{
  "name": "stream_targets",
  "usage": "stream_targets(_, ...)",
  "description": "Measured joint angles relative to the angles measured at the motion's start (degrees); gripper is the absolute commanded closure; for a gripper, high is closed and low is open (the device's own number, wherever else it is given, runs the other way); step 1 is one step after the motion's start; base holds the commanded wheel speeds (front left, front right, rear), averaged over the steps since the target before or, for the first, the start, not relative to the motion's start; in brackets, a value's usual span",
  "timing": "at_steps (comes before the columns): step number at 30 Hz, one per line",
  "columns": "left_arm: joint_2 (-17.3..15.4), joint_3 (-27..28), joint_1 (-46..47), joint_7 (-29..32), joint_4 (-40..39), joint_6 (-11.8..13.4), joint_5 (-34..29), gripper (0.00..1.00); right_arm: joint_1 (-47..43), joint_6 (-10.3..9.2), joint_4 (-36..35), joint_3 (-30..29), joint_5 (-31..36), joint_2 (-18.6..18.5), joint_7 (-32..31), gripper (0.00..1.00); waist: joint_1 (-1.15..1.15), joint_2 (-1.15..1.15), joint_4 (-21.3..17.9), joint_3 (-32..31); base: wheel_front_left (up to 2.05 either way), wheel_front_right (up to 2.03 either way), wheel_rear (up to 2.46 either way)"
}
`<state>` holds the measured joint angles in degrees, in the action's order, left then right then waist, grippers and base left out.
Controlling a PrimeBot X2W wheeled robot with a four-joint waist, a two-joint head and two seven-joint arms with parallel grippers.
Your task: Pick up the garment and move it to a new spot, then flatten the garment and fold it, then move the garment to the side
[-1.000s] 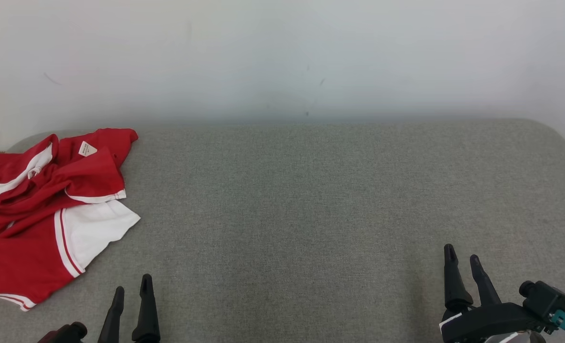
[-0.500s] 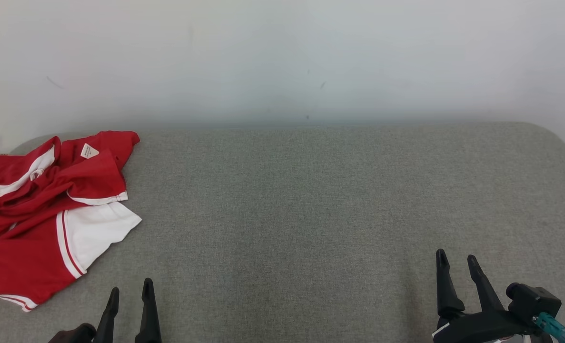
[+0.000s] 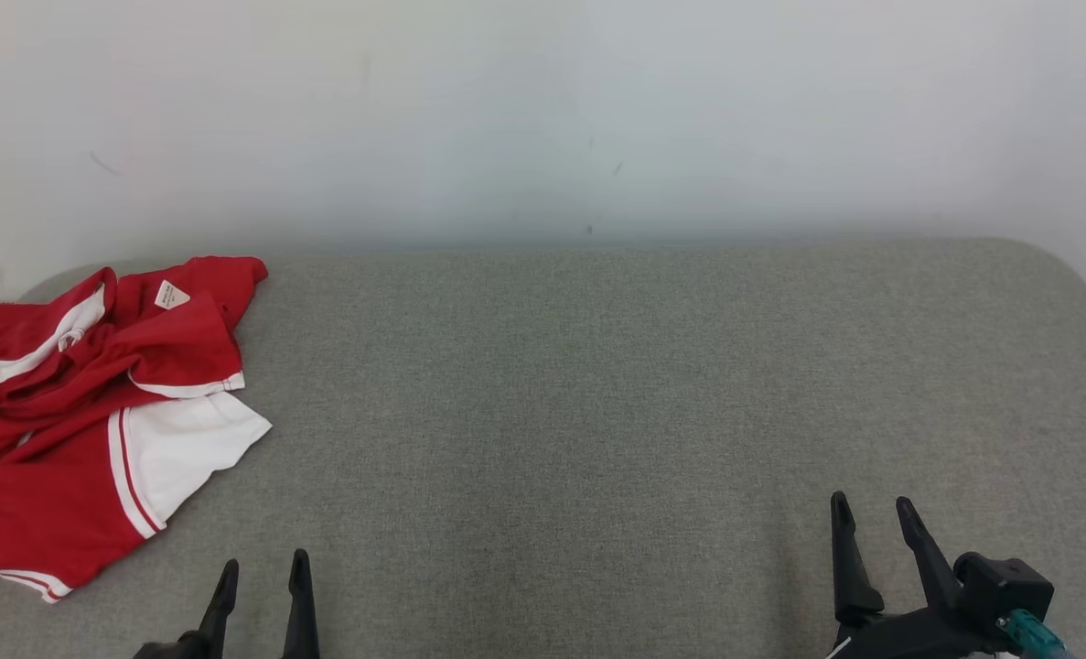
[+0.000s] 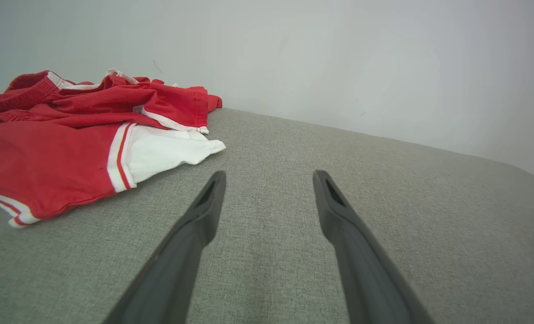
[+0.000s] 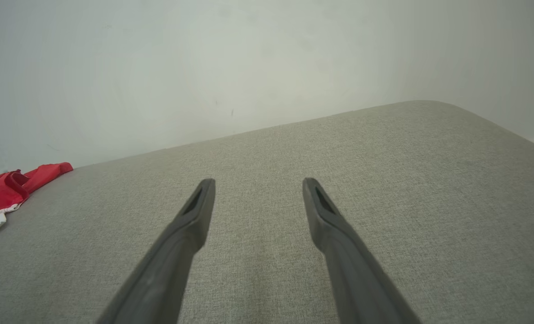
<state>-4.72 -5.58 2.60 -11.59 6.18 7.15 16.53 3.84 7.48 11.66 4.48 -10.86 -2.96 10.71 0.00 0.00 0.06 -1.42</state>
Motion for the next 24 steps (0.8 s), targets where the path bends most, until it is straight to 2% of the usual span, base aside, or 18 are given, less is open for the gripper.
stream_targets(8, -0.74, -1.57, -0.01, -0.86, -0.02, 0.52, -4.89, 0.0, -0.26, 0.0, 0.79, 0.46, 3.82, 0.07, 1.14, 0.0, 0.0, 0.0, -0.11, -0.44, 0.0, 0.0, 0.0)
stream_targets(24, -1.56, -2.04, -0.01, -2.41, 0.46, 1.12, -10.03, 0.0, -0.92, 0.0, 1.05, 1.46, 8.99, 0.08, 2.25, 0.0, 0.0, 0.0, -0.06, -1.2, 0.0, 0.0, 0.0)
